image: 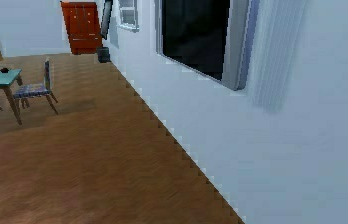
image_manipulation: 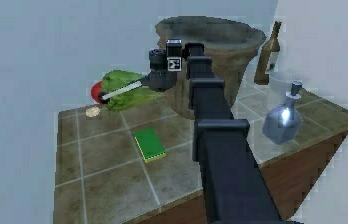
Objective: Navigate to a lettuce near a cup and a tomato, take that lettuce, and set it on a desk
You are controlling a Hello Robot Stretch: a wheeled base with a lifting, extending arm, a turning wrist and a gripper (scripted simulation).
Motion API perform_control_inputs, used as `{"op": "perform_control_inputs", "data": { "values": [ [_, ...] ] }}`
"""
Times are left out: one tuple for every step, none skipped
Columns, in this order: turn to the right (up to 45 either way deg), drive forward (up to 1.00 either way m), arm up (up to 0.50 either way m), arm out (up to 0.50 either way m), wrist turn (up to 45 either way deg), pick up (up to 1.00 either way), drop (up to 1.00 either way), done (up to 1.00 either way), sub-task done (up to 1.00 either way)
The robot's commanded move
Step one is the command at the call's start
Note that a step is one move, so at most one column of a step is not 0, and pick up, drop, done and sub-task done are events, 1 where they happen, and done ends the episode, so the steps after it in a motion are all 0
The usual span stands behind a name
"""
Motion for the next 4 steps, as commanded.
{"op": "perform_control_inputs", "data": {
  "values": [
    [0.0,0.0,0.0,0.0,-45.0,0.0,0.0,0.0,0.0],
    [0.0,0.0,0.0,0.0,-33.0,0.0,0.0,0.0,0.0],
    [0.0,0.0,0.0,-0.34,0.0,0.0,0.0,0.0,0.0],
    [-45.0,0.0,0.0,0.0,0.0,0.0,0.0,0.0,0.0]
  ]
}}
